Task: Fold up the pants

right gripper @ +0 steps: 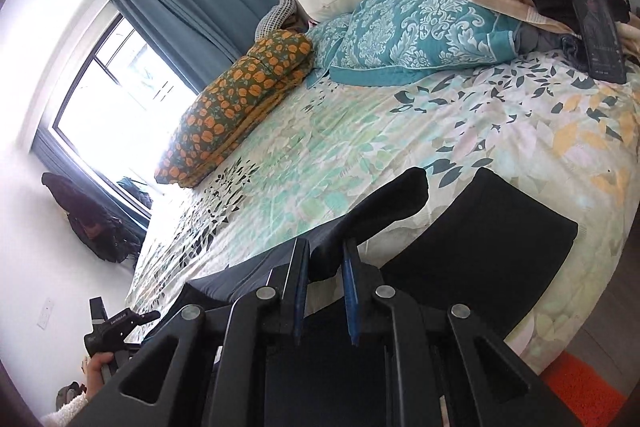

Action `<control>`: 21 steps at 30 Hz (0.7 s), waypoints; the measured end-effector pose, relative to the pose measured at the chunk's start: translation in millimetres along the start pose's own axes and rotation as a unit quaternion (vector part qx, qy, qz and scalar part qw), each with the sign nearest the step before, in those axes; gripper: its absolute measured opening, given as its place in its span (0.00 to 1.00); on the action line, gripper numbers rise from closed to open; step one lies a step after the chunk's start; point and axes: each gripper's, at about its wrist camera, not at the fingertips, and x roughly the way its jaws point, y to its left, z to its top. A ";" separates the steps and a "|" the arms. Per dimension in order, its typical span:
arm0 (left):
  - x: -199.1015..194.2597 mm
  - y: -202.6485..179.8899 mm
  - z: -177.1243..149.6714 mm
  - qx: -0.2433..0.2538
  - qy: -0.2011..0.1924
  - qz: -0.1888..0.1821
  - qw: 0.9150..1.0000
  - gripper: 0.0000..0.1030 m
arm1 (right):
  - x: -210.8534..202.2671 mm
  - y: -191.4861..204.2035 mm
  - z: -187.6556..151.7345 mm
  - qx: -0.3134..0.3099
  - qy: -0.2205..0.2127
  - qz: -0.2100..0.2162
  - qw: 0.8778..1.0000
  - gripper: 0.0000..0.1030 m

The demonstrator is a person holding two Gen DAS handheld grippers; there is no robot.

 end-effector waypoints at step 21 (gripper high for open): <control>-63.7 -16.6 27.8 -0.040 -0.097 -0.042 0.994 0.03 | -15.0 -5.1 27.1 -0.017 0.025 0.035 0.999 0.15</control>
